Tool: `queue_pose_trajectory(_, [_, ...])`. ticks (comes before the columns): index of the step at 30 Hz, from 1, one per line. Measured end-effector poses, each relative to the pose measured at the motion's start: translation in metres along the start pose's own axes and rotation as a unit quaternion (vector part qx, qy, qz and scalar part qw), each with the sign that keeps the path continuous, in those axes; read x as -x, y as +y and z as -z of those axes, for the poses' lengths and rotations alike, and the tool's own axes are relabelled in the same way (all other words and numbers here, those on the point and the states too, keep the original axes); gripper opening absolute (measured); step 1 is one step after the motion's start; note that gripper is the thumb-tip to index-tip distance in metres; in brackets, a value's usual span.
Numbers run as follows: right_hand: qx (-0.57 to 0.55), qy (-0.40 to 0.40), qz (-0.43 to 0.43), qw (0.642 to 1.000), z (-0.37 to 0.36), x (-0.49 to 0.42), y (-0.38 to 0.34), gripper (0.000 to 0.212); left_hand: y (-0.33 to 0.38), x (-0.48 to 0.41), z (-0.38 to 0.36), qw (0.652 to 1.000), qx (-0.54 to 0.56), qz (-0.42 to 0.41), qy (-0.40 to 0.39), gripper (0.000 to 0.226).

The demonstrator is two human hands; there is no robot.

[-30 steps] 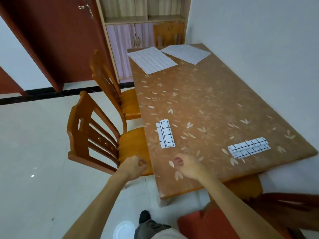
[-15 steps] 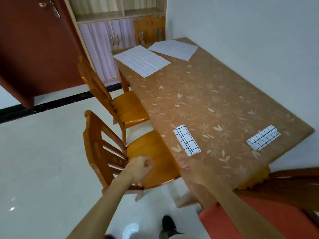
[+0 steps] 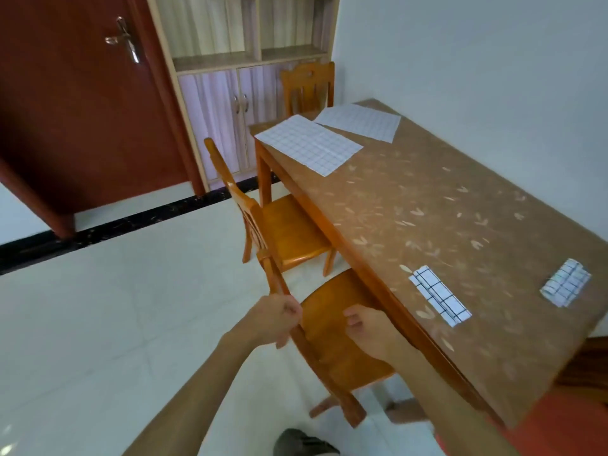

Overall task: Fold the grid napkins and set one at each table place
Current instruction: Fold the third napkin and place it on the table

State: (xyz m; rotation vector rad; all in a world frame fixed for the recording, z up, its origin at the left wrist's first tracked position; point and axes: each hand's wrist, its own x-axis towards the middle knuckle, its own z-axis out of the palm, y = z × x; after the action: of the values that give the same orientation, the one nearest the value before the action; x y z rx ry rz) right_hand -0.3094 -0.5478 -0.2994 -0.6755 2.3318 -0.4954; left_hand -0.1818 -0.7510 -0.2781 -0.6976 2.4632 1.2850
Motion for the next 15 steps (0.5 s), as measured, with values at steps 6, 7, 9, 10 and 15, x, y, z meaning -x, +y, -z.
queue_pose_trajectory(6, [0.001, 0.003, 0.023, 1.000, -0.011, -0.084, -0.103, 0.034, -0.062, -0.035, 0.093, 1.000, -0.009, 0.019, 0.008, 0.025])
queue_pose_trajectory(7, [-0.007, 0.002, 0.027, 1.000, -0.013, -0.103, -0.119, 0.033, -0.071, -0.045, 0.110, 1.000, -0.008, 0.024, 0.010, 0.025])
queue_pose_trajectory(9, [-0.023, 0.000, 0.038, 0.999, -0.018, -0.143, -0.148, 0.030, -0.090, -0.071, 0.145, 0.999, -0.013, 0.029, 0.013, 0.023])
queue_pose_trajectory(10, [-0.033, 0.000, 0.043, 0.998, -0.019, -0.162, -0.163, 0.027, -0.099, -0.086, 0.163, 0.999, -0.020, 0.030, 0.010, 0.023])
queue_pose_trajectory(15, [-0.055, 0.005, 0.022, 0.998, -0.006, -0.253, -0.230, 0.020, -0.124, -0.161, 0.261, 0.996, -0.064, 0.053, -0.020, 0.023])
